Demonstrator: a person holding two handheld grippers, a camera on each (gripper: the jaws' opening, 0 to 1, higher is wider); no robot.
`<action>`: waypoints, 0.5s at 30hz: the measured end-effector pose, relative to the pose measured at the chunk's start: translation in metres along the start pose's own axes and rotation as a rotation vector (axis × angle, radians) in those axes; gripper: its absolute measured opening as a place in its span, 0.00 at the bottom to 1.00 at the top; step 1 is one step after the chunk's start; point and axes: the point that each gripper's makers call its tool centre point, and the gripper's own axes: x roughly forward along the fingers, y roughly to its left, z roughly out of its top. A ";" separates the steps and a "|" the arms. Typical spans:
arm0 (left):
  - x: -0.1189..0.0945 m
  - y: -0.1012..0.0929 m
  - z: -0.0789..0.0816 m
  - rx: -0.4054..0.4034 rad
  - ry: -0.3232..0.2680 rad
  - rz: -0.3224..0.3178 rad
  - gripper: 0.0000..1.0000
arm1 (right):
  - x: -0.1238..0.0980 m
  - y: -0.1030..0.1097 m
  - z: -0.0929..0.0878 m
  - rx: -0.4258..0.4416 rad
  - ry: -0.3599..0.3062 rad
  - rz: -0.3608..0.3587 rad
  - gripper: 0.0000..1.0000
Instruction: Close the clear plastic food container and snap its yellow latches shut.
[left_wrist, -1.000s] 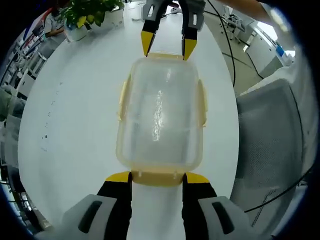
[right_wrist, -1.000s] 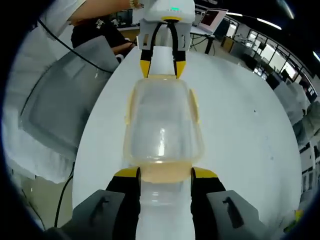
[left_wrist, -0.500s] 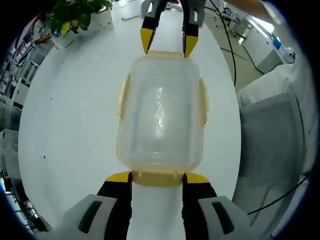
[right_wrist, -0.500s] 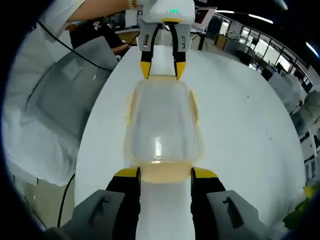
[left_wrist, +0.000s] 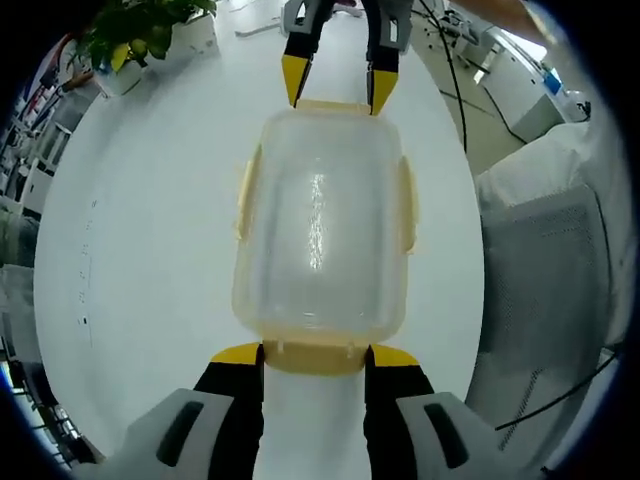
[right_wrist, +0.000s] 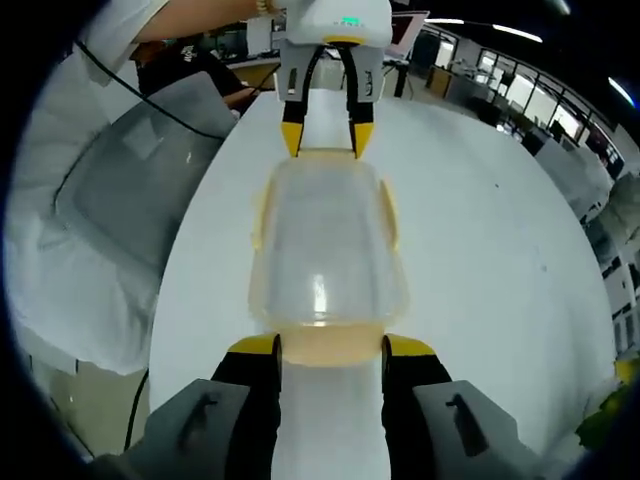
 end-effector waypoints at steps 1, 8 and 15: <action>0.000 0.000 0.000 -0.001 0.000 0.000 0.33 | 0.000 0.000 0.000 -0.001 0.001 -0.001 0.35; 0.003 -0.002 -0.002 0.009 0.005 -0.005 0.33 | 0.001 0.002 0.000 -0.001 0.011 0.001 0.36; 0.004 -0.003 -0.003 0.021 -0.008 -0.009 0.33 | 0.005 0.003 -0.002 0.000 0.028 -0.004 0.36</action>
